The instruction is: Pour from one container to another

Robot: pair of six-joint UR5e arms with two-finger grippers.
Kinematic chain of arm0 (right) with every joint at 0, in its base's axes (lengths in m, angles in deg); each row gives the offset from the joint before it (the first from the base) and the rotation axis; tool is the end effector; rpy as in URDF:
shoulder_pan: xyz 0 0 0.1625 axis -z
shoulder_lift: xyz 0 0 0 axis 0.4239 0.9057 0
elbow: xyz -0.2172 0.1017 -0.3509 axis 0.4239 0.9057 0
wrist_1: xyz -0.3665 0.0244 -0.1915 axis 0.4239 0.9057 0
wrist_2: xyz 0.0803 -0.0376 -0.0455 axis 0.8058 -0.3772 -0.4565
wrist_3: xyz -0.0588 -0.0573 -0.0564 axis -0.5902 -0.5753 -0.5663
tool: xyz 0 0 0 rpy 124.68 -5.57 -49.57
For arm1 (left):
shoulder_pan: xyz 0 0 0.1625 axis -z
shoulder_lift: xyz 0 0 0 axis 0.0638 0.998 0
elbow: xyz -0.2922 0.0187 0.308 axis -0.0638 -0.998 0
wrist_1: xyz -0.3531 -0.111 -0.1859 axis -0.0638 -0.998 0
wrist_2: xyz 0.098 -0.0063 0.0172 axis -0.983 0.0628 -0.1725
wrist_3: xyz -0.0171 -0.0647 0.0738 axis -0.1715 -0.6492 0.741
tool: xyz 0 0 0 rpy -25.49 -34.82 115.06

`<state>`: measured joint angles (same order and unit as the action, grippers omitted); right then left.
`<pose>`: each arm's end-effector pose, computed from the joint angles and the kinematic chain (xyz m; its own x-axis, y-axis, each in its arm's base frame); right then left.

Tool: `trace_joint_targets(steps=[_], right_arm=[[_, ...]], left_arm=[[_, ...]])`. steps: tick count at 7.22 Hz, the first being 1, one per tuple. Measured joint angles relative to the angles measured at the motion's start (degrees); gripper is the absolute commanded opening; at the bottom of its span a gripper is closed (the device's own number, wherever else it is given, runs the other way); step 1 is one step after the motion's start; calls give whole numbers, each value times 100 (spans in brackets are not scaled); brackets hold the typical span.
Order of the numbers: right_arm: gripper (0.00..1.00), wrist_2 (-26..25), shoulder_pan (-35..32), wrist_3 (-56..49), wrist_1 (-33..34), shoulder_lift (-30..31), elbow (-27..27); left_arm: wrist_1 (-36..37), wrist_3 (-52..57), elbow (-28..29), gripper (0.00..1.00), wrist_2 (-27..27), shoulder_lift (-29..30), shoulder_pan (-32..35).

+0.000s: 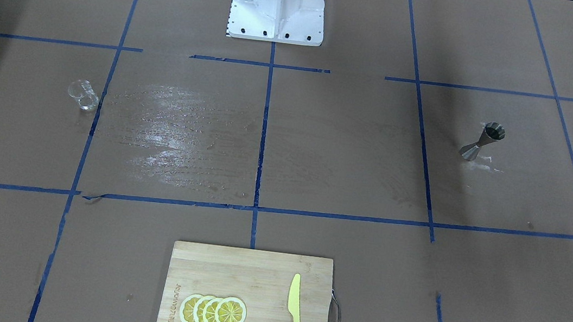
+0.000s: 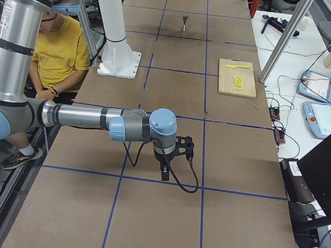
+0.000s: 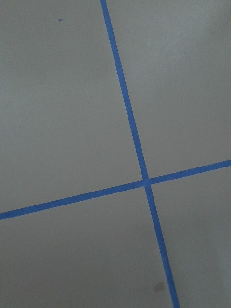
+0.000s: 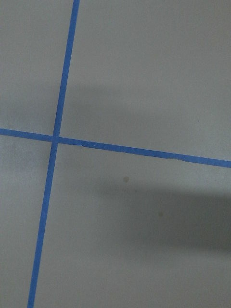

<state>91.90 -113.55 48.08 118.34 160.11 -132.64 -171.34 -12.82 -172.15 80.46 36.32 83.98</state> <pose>0.0568 -0.3956 0.6240 0.7464 -0.1273 0.6533 0.0464 0.9891 0.1397 -0.0517 -0.4526 0.6418 0.7645 0.2094 -0.6097 -0.0947 0.9720 0.2150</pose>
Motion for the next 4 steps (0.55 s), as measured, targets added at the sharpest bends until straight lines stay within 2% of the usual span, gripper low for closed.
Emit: trace_joint_targets(steps=[2,4], right_arm=[[100,256,26,57,279,-128,33],[100,487,33,64,667,-303,51]], left_arm=[[38,13,29,100,196,39,20],[52,18,-21,100,712,31,48]])
